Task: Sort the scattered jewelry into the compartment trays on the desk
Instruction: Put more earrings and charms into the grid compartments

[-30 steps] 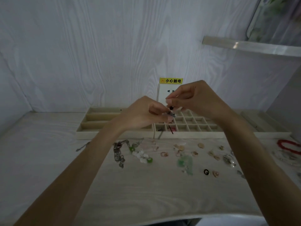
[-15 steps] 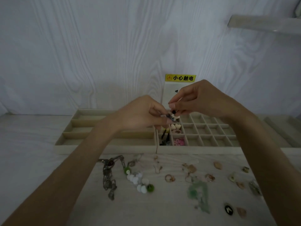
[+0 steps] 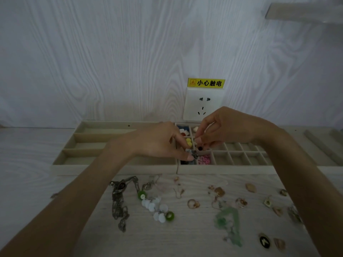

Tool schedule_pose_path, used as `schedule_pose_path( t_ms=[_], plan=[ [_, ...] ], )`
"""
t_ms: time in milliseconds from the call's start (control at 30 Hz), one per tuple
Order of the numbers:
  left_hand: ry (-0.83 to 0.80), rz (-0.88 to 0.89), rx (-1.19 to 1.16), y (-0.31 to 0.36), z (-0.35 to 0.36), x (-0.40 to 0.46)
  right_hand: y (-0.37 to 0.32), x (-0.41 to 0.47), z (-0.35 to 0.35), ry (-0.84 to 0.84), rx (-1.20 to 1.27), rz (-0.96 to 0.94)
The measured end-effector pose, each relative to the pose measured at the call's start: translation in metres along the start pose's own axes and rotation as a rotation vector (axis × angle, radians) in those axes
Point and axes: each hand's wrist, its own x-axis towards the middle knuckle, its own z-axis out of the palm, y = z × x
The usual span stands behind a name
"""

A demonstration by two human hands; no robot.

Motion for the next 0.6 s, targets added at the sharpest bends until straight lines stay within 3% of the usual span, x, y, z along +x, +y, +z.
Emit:
schedule_pose_path(
  t_ms=[300,433,600],
  plan=[
    [-0.016,0.023,-0.003,-0.005,-0.031,-0.013,0.001,0.014,0.022,-0.026,-0.04,0.009],
    [-0.081,0.013,0.069,-0.006,-0.029,-0.013,0.001,0.014,0.026,0.081,-0.254,-0.074],
    [-0.185,0.0,0.168,-0.004,-0.03,-0.013,0.0,0.007,0.015,-0.001,-0.385,-0.125]
  ],
)
